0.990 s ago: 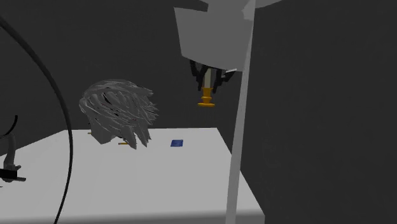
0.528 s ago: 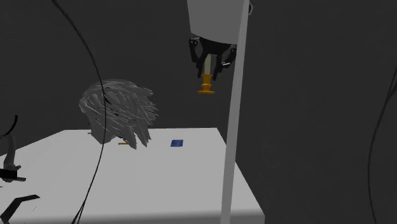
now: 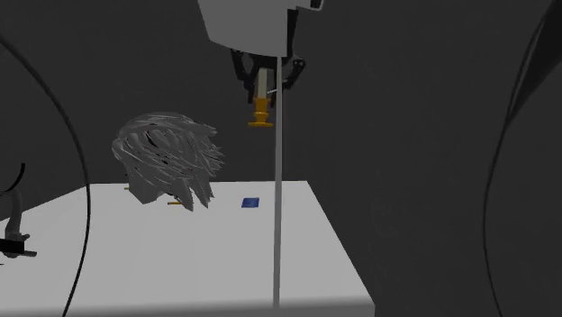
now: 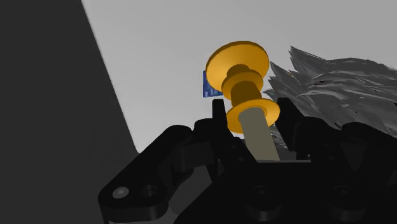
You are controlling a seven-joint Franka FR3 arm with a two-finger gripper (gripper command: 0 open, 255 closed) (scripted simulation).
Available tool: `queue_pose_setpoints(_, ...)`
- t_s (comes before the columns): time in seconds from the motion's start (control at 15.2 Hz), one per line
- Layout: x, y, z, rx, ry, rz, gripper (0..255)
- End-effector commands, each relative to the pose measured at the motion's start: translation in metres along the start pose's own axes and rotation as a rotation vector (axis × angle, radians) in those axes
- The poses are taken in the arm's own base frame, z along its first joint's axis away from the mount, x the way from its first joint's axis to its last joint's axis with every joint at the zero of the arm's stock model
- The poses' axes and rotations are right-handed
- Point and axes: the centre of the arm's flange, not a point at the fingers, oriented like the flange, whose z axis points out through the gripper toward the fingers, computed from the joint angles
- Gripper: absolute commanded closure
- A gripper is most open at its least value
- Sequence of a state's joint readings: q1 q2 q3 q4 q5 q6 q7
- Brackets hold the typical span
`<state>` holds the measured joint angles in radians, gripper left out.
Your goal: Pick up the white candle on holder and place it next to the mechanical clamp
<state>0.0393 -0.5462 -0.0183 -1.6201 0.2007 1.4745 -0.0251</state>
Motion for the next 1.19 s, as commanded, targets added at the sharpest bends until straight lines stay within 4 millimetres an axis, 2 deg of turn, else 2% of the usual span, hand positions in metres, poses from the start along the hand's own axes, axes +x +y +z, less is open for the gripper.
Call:
queue_pose_setpoints(0.0, -0.007, -0.025, 0.003, 0.0, -0.001, 0.002, 255)
queue_pose_setpoints(1.12, -0.045, -0.245, 0.029, 0.0, -0.001, 0.002, 255)
